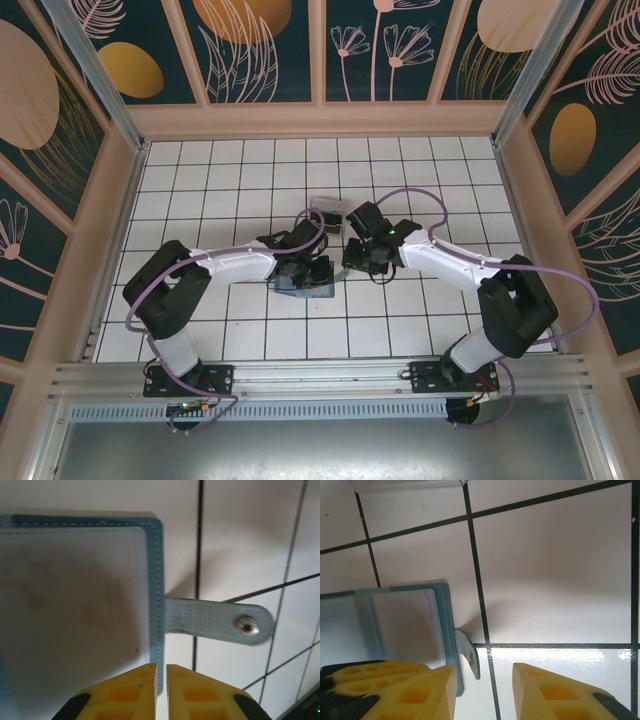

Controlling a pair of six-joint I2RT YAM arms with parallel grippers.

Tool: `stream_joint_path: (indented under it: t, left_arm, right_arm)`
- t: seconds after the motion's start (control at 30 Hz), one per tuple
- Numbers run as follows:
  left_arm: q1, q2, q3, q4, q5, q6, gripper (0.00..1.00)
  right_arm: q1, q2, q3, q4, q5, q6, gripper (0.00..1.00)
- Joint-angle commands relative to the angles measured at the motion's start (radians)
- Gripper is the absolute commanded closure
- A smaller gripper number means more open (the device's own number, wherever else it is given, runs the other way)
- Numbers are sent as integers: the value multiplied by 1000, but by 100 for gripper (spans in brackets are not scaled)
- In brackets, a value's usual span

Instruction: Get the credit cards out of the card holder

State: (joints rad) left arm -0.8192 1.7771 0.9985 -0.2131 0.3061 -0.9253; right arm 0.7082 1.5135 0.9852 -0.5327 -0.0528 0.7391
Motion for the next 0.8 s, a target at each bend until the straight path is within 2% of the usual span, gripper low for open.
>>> stream_joint_path:
  t: [0.0, 0.77]
  left_arm:
    - [-1, 27, 39, -21, -17, 15, 84]
    - [-10, 85, 145, -278, -177, 79, 71]
  right_arm:
    - [-8, -24, -16, -33, 33, 9, 65]
    - [-42, -30, -36, -14, 9, -31, 65]
